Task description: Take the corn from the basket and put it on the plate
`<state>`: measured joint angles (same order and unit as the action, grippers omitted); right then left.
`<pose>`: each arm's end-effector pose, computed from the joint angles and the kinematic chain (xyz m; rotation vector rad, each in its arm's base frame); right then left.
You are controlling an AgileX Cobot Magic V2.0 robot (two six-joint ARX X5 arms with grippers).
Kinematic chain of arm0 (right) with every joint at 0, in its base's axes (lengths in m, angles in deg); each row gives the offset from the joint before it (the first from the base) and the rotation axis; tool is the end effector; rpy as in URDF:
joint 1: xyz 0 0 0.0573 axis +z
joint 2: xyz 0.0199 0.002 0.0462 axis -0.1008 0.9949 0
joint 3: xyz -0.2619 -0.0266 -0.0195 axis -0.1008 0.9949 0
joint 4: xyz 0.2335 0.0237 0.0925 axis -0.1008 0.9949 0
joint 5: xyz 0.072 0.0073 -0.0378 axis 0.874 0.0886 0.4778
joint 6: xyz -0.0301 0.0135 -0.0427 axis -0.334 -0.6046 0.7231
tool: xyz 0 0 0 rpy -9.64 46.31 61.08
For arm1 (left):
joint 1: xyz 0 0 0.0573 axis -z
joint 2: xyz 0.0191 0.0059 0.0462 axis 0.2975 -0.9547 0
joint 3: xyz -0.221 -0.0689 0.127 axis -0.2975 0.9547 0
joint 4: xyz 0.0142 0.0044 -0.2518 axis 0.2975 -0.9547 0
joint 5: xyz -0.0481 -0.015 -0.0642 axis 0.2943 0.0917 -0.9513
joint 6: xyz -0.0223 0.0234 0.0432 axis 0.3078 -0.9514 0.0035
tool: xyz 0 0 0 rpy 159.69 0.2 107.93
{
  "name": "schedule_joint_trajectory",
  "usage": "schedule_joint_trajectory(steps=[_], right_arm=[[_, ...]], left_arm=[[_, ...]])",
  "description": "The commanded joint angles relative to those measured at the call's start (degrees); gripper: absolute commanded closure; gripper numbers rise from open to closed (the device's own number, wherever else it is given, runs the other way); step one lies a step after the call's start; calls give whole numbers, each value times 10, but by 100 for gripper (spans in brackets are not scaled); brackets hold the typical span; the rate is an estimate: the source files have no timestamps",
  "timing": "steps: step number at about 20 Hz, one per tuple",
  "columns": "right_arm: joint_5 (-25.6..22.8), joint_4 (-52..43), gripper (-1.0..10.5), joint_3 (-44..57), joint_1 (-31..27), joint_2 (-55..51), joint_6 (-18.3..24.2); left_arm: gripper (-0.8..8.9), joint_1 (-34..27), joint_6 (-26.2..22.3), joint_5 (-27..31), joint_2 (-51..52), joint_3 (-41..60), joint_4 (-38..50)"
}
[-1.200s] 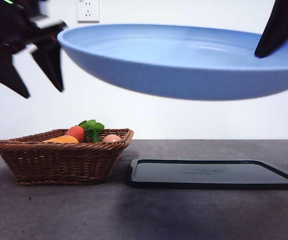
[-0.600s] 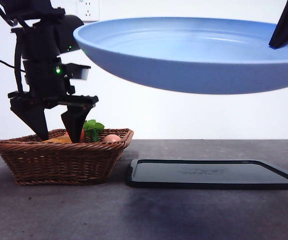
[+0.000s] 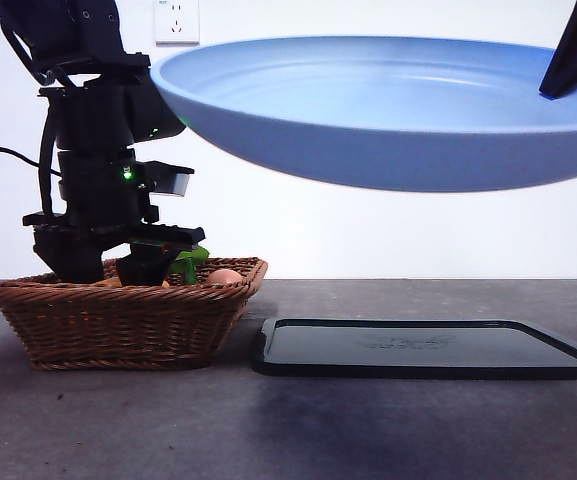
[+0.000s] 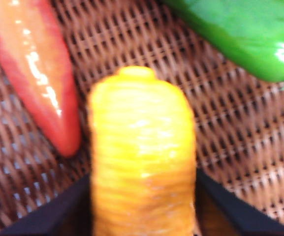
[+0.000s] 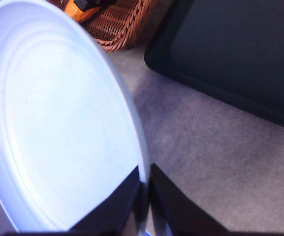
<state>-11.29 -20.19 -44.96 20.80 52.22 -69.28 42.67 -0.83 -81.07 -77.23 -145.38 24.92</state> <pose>0.1293 0.0775 0.2910 0.1804 0.9635 0.7105 0.3330 -0.1533 0.1875 0.3261 1.1587 -0.2456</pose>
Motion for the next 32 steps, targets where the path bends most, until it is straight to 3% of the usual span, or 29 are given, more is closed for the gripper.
schedule_joint_trajectory(steps=[1,4,8,10,12,17,23,32], right_arm=[[2,-9,945,-7,3,2,-7],[-2,-9,945,-7,3,2,-7],[-41,-10,945,-7,2,10,-7],[-78,-12,945,-7,-4,38,0],[-80,-37,945,-7,-27,88,7],[44,-168,945,-7,-108,225,-15],[115,-201,945,-11,-154,273,-27],[148,-203,945,-13,-174,272,-27]], left_arm=[[612,2,7,3,-12,-17,-3],[667,2,9,3,-12,-42,-34],[673,6,13,1,1,-114,-96],[673,13,24,-36,28,-144,-101],[673,26,42,-100,66,-156,-84],[673,85,52,-275,105,-156,-69],[673,169,38,-276,67,-156,-35],[665,216,-6,-275,-8,-156,-22]])
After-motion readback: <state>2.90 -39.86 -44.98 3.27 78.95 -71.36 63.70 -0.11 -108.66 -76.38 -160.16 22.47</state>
